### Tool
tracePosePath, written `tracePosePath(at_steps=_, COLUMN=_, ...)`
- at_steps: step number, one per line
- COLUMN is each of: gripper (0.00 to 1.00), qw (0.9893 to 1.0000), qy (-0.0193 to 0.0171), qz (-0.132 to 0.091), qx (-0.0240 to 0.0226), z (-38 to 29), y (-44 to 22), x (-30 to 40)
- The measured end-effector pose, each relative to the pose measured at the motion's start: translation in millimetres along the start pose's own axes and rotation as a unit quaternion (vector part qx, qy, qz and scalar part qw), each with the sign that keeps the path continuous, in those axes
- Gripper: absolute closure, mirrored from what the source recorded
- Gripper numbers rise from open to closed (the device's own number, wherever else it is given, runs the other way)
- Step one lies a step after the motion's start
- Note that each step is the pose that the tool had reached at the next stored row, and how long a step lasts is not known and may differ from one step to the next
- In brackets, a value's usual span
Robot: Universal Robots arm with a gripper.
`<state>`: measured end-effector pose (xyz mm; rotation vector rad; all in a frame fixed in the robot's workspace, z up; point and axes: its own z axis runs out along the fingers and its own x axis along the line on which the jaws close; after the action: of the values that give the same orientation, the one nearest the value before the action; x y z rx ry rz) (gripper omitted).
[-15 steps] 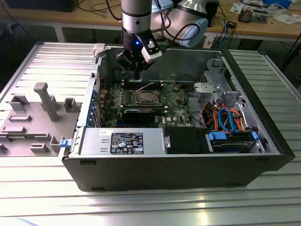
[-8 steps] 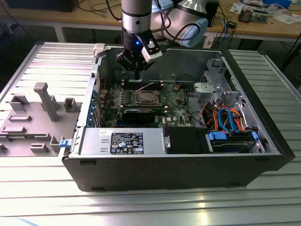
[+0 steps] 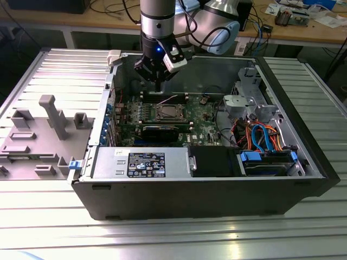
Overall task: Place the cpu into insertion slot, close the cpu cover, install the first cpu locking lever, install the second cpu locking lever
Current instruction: 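Install the first cpu locking lever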
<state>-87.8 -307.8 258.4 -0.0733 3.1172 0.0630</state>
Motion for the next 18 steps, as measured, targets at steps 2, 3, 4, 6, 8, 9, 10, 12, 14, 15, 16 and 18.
tracePosePath(at_steps=2, gripper=0.89, qw=1.0000, qy=0.0000, qz=0.000, qx=0.0000, z=0.0, y=0.0, x=0.0)
tracePosePath(at_steps=3, gripper=0.89, qw=1.0000, qy=0.0000, qz=0.000, qx=0.0000, z=0.0, y=0.0, x=0.0)
tracePosePath(at_steps=4, gripper=0.89, qw=1.0000, qy=0.0000, qz=0.000, qx=0.0000, z=0.0, y=0.0, x=0.0)
tracePosePath(at_steps=6, gripper=0.89, qw=1.0000, qy=-0.0001, qz=0.000, qx=-0.0020, z=0.1, y=-0.1, x=-0.2)
tracePosePath(at_steps=8, gripper=0.89, qw=1.0000, qy=-0.0003, qz=0.000, qx=-0.0051, z=0.2, y=-0.3, x=0.0)
tracePosePath(at_steps=9, gripper=0.89, qw=1.0000, qy=-0.0002, qz=0.000, qx=-0.0051, z=0.3, y=-0.3, x=0.0)
tracePosePath(at_steps=10, gripper=0.89, qw=1.0000, qy=-0.0002, qz=0.000, qx=-0.0052, z=0.6, y=-0.4, x=-0.2)
tracePosePath(at_steps=12, gripper=0.89, qw=1.0000, qy=-0.0003, qz=0.001, qx=-0.0056, z=1.9, y=-0.5, x=-1.1)
tracePosePath(at_steps=14, gripper=0.89, qw=1.0000, qy=-0.0002, qz=0.001, qx=-0.0058, z=4.0, y=-0.7, x=-3.4)
tracePosePath(at_steps=15, gripper=0.89, qw=1.0000, qy=-0.0002, qz=0.001, qx=-0.0057, z=4.9, y=-0.8, x=-5.1)
tracePosePath(at_steps=16, gripper=0.89, qw=1.0000, qy=-0.0003, qz=0.003, qx=-0.0057, z=6.1, y=-1.0, x=-7.4)
tracePosePath(at_steps=18, gripper=0.89, qw=1.0000, qy=-0.0006, qz=0.004, qx=-0.0063, z=8.7, y=-1.3, x=-11.2)
